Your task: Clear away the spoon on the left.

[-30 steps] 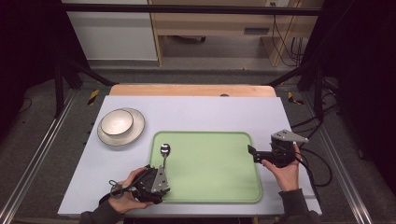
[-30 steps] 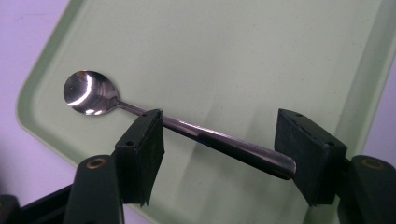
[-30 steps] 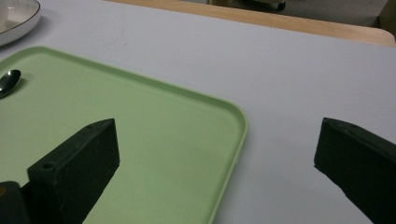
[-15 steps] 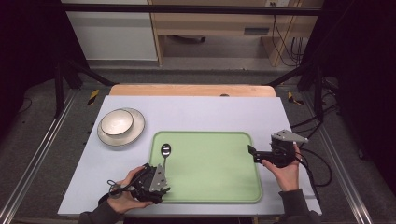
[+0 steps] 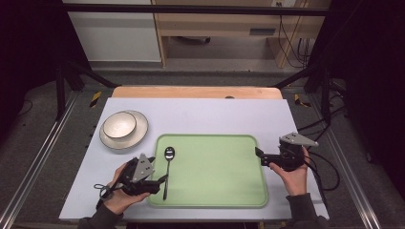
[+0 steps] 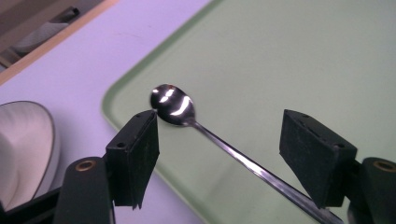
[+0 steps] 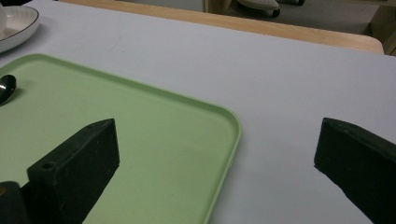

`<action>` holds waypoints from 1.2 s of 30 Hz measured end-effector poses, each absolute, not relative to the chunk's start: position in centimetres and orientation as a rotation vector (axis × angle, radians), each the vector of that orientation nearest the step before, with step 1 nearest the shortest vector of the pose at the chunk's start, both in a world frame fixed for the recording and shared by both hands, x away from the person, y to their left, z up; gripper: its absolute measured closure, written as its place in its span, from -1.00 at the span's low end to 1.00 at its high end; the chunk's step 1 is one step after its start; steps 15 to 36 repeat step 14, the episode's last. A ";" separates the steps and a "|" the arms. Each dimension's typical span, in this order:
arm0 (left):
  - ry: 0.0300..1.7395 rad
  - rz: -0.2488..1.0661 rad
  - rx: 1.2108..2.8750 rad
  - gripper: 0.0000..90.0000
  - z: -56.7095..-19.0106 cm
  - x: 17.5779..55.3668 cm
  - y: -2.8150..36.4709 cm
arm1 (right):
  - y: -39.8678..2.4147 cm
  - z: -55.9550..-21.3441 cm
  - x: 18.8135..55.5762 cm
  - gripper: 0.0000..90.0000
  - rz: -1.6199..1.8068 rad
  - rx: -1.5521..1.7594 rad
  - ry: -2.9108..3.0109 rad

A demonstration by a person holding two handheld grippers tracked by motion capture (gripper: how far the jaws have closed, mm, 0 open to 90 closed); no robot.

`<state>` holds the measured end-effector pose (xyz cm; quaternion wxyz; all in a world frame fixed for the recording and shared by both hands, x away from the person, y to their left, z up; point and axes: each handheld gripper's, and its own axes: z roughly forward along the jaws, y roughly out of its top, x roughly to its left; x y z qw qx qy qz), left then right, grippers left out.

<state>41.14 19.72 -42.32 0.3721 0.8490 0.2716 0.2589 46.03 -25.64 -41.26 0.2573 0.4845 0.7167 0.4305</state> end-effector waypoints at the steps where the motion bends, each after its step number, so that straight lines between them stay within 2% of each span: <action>1: 0.713 0.665 2.150 -0.36 -42.2 41.2 20.0 | -25.7 -41.2 46.0 -0.99 1.169 1.314 1.944; 14: 0.947 0.675 1.874 -0.43 -42.0 41.9 24.1 | -26.2 -41.0 45.9 -0.99 1.160 1.321 1.922; 36: 0.947 0.675 1.874 -0.43 -42.0 41.9 24.1 | -26.2 -41.0 45.9 -0.99 1.160 1.321 1.922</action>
